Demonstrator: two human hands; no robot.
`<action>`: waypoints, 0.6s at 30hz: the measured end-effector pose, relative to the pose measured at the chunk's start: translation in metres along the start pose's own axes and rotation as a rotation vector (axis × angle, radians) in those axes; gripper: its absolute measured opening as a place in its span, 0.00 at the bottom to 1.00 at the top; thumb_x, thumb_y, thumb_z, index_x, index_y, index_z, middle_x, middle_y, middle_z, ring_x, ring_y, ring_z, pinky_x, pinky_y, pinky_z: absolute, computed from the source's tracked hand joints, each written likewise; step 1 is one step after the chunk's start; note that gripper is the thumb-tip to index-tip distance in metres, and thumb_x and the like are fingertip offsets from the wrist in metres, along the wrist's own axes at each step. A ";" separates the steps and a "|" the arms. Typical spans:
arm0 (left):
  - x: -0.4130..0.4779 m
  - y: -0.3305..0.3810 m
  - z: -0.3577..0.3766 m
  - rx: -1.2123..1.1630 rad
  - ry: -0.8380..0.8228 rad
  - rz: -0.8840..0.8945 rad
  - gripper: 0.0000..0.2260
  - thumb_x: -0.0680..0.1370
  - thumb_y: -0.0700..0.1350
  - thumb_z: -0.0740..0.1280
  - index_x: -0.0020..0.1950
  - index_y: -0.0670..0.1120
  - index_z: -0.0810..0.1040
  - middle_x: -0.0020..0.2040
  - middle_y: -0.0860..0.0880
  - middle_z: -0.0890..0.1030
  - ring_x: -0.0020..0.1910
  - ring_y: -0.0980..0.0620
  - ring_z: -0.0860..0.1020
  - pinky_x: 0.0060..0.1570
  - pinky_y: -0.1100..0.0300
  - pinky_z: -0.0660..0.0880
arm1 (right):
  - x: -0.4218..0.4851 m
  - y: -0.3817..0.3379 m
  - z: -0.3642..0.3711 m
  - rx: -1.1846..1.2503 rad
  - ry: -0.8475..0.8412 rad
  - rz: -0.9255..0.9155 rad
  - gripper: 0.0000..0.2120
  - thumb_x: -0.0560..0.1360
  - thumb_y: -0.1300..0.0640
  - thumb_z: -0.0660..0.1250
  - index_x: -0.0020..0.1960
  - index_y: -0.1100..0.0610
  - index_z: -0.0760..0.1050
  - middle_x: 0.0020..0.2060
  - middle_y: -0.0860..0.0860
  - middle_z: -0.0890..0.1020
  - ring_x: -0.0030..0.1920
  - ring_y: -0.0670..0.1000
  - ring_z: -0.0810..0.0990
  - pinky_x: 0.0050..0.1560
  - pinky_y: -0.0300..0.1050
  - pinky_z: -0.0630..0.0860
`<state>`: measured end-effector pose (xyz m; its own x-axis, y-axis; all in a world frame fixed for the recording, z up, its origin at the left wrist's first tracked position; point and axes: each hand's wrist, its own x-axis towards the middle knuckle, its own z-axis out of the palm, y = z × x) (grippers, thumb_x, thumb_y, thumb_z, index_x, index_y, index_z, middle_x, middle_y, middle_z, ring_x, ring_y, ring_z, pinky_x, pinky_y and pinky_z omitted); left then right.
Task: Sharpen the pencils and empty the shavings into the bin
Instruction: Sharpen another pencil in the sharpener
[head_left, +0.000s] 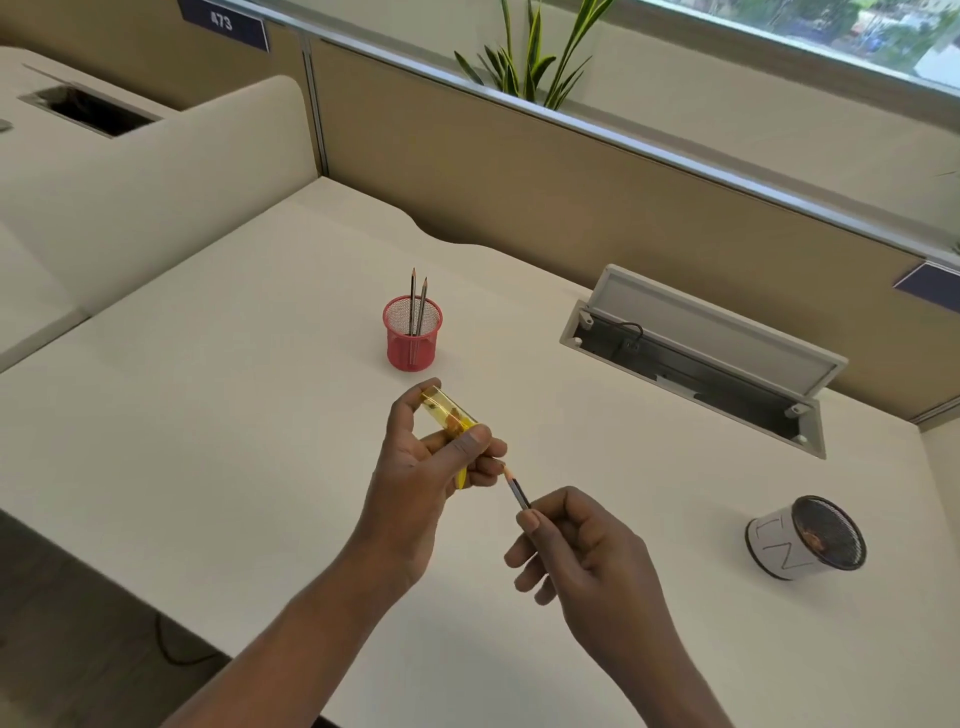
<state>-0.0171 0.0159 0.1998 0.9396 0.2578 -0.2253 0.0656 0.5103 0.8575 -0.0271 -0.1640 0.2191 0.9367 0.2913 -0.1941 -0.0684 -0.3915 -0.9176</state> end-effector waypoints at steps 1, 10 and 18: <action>0.000 0.000 -0.001 -0.019 0.003 -0.015 0.28 0.73 0.43 0.74 0.71 0.53 0.69 0.49 0.34 0.87 0.42 0.42 0.84 0.48 0.53 0.83 | 0.001 0.001 0.001 0.007 0.003 -0.004 0.10 0.82 0.55 0.67 0.43 0.45 0.79 0.37 0.50 0.88 0.34 0.51 0.86 0.34 0.40 0.79; 0.006 0.000 -0.011 -0.119 0.035 -0.107 0.27 0.71 0.44 0.75 0.69 0.50 0.70 0.49 0.31 0.85 0.41 0.39 0.84 0.45 0.51 0.83 | 0.017 0.004 0.012 0.054 0.079 -0.026 0.06 0.79 0.55 0.72 0.44 0.50 0.78 0.36 0.51 0.87 0.36 0.51 0.87 0.35 0.42 0.82; 0.011 0.000 -0.033 -0.142 0.097 -0.167 0.30 0.71 0.44 0.75 0.72 0.48 0.70 0.50 0.31 0.86 0.41 0.40 0.84 0.43 0.52 0.84 | 0.047 0.003 0.031 0.145 0.104 -0.014 0.07 0.77 0.55 0.75 0.43 0.53 0.78 0.36 0.53 0.87 0.37 0.53 0.88 0.37 0.43 0.83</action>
<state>-0.0181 0.0457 0.1821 0.8827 0.2339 -0.4076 0.1632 0.6607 0.7327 0.0062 -0.1244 0.1967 0.9679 0.2011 -0.1506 -0.0965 -0.2558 -0.9619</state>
